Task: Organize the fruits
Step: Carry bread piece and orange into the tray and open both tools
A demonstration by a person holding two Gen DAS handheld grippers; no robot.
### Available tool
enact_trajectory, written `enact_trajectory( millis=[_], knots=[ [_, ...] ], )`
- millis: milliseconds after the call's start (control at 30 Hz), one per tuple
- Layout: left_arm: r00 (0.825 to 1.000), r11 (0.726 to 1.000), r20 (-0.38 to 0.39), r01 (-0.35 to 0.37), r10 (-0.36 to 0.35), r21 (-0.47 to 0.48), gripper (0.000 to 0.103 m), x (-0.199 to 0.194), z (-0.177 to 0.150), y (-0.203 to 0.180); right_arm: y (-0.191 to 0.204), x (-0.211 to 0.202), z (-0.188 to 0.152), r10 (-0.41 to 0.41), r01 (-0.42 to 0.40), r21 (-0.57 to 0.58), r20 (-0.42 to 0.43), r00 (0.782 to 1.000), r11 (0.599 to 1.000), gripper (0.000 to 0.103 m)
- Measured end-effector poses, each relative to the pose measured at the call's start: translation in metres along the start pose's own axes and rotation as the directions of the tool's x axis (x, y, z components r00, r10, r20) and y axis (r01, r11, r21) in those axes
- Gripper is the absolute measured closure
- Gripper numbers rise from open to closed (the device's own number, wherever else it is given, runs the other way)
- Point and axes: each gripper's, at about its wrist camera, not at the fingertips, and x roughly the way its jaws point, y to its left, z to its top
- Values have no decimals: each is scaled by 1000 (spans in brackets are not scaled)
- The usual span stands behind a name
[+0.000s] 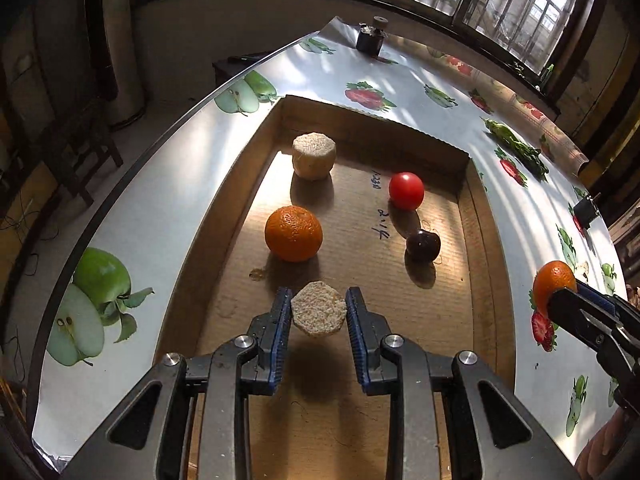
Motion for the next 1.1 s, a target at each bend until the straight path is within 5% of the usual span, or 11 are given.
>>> enact_trajectory(
  millis=[367,700,867,1000,1100],
  knots=[
    [1000,999,-10,-18,18,-46,76,17,9,17,21,92,-2,-44,35,-65,-128,991,997,68],
    [1000,998,-9,17,-17,-60,65,17,14,17,38,90,0,-99,86,-155,-82,992,984,67],
    [997,993,70,34,-26,-116,56,-19,9,24,39,53,-2,-87,85,-143,-7,996,986,66],
    [979,988,188,-50,77,-145,34,-67,-11,14,36,5,-16,-103,110,-87,76,992,990,65],
    [934,974,292,-164,205,-158,17,-98,-31,-4,28,-28,-35,-152,156,-21,143,978,987,60]
  ],
)
